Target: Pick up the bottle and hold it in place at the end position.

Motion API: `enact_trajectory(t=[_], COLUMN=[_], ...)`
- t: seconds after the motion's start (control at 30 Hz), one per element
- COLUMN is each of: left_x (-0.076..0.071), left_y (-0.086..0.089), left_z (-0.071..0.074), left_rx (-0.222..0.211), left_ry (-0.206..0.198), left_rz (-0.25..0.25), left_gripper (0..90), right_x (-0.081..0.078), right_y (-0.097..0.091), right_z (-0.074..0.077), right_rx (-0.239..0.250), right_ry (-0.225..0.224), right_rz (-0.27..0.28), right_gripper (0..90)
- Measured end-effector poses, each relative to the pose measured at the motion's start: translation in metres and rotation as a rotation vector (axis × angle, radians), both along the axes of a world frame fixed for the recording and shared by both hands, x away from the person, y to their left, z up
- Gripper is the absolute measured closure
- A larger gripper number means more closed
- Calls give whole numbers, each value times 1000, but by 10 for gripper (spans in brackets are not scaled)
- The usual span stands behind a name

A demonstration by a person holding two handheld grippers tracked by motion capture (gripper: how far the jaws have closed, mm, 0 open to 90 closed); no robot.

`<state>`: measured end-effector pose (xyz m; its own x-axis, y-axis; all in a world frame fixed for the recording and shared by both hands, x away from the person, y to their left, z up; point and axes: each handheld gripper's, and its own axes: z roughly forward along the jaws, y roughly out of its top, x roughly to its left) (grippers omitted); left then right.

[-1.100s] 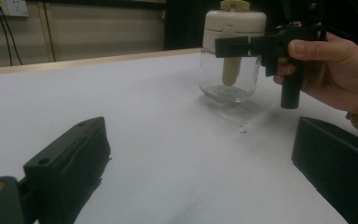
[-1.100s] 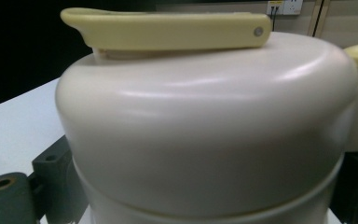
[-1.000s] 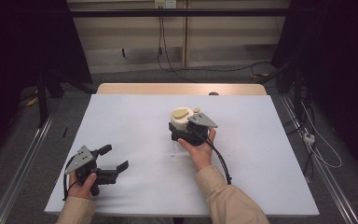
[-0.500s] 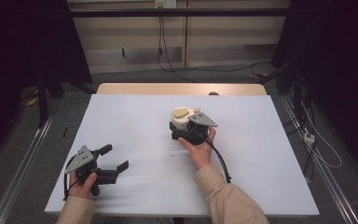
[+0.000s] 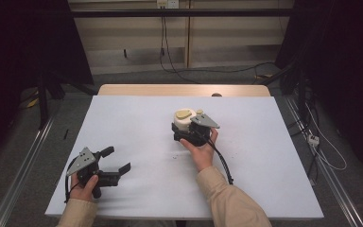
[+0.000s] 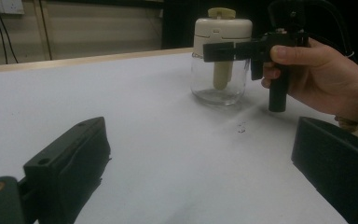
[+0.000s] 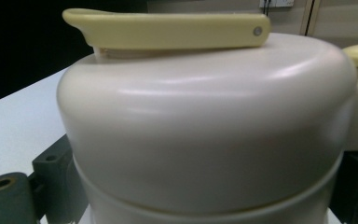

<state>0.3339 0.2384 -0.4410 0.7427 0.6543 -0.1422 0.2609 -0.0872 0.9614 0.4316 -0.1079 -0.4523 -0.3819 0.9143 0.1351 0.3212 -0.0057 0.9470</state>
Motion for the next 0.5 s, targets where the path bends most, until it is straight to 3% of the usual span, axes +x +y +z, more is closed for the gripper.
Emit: enact_trajectory(t=[0.5], left_x=[1], left_y=[2], left_z=[-1], left_rx=[-2], left_ry=[2], left_rz=[-3], left_gripper=[36], right_x=[11], right_y=[8], right_z=[2], right_rx=[-20], right_ry=[-7], right_rz=[6], right_gripper=[64])
